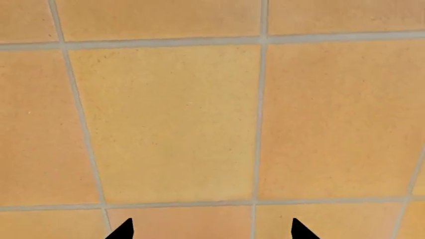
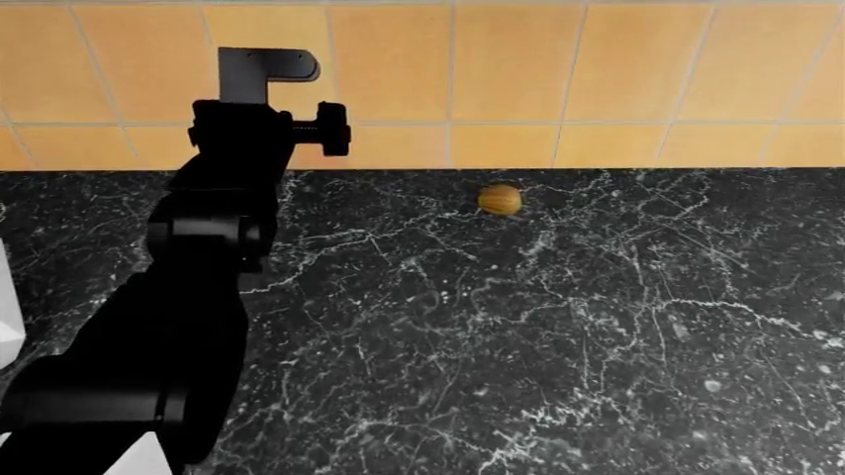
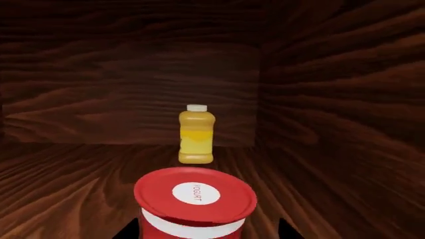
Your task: Pick the jello cup and bar from the counter and place them in the cabinets closest to them.
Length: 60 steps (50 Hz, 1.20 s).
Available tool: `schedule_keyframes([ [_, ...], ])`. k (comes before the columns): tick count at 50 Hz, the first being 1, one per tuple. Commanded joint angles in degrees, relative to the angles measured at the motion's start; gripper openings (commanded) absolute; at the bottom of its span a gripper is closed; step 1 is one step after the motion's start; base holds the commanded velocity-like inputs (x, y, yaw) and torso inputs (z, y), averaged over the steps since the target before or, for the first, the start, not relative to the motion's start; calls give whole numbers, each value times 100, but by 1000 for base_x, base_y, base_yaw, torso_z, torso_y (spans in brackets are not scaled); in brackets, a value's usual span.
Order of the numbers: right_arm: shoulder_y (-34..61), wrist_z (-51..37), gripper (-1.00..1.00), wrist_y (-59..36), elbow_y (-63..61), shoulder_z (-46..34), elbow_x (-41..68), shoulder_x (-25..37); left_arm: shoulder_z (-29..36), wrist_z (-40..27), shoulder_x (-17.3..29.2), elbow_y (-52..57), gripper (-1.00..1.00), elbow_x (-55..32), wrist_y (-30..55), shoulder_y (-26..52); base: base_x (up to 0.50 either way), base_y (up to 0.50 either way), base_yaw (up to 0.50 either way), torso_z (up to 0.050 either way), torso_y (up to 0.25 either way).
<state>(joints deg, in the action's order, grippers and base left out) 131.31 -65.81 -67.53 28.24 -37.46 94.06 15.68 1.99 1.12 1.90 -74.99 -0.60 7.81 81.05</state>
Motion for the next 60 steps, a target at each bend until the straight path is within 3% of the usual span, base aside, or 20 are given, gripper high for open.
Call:
schedule_keyframes([
  [1, -42, -265, 100, -195, -228, -186, 397, 52, -211, 50, 16, -1, 100, 14, -6, 63, 0, 0, 0, 0, 0],
  [23, 325, -709, 100, -501, -751, 462, 773, 120, -315, 503, -66, 0, 100, 20, -102, 530, 0, 0, 0, 0, 0],
  [34, -1, -1094, 100, -610, -1695, 796, 1169, 334, -152, 735, -151, 27, 100, -34, -143, 960, -89, 1, 0, 0, 0],
  [35, -32, -1145, 100, -603, -1748, 810, 1240, 344, -121, 736, -154, 183, 100, -48, -61, 935, -500, 4, 0, 0, 0],
  [38, -133, -1196, 100, -639, -1932, 803, 1359, 371, -14, 692, -122, 2370, 100, -143, 1191, 205, -500, -5, 0, 0, 0],
  [42, -280, -1265, 100, -686, -2211, 764, 1426, 428, 75, 624, -60, 3400, 100, -229, 1759, -128, -501, -67, 0, 0, 0],
  [60, -1151, -1488, 100, -459, -3387, 816, 1769, 656, 209, 405, 127, 4684, 100, -442, 2401, -557, -502, -225, 0, 0, 0],
])
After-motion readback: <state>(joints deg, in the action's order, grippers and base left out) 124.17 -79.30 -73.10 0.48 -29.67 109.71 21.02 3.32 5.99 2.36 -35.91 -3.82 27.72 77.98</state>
